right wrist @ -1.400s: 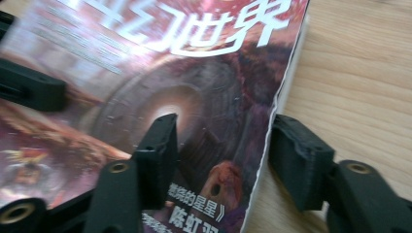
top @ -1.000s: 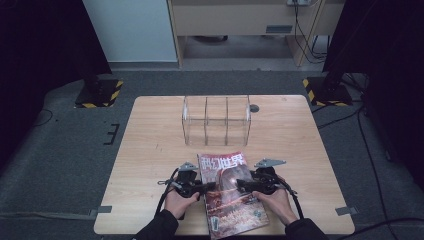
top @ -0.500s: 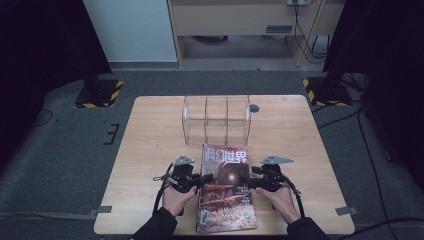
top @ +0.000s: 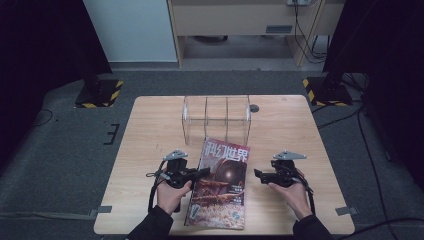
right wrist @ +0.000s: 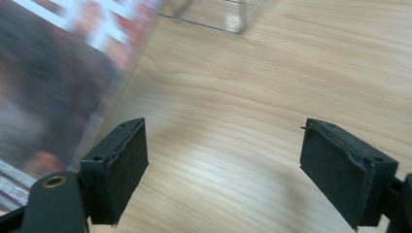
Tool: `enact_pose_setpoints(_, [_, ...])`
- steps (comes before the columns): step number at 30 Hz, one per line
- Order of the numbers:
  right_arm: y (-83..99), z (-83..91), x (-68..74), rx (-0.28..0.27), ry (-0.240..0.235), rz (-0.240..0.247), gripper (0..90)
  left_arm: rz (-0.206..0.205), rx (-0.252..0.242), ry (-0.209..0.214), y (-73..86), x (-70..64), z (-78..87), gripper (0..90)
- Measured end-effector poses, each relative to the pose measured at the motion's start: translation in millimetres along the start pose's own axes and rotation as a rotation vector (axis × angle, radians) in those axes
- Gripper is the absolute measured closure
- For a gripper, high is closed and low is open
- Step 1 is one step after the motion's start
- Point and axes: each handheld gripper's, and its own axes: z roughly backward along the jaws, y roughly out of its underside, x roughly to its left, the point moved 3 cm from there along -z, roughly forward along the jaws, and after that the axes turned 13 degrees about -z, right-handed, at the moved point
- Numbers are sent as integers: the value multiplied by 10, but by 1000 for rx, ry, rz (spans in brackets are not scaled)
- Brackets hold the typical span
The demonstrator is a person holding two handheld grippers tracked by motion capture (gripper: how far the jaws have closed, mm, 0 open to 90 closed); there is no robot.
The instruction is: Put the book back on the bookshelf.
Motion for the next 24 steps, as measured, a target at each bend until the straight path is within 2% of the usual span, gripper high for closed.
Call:
enact_pose_setpoints(4, [-15, 48, -169, 17, 79, 29, 156, 1, -24, 1, -66, -19, 84, 837])
enact_pose_setpoints(6, [-17, 63, -248, 28, 120, 26, 146, -4, -38, -7, -106, -30, 140, 837])
enact_pose_setpoints(11, [0, 71, -430, 65, 187, 17, 132, -7, -84, -11, -201, -44, 296, 837])
enact_pose_setpoints(16, [18, 79, -542, 69, 231, 13, 111, -11, -135, -28, -286, -43, 457, 837])
enact_pose_setpoints(19, [51, 56, -576, 93, 260, 25, 86, -14, -155, -55, -326, -24, 547, 837])
enact_pose_setpoints(21, [70, 42, -588, 110, 266, 34, 76, -12, -167, -71, -345, -2, 599, 837])
enact_pose_setpoints(24, [74, 31, -601, 106, 263, 35, 66, -7, -181, -93, -368, 37, 660, 837])
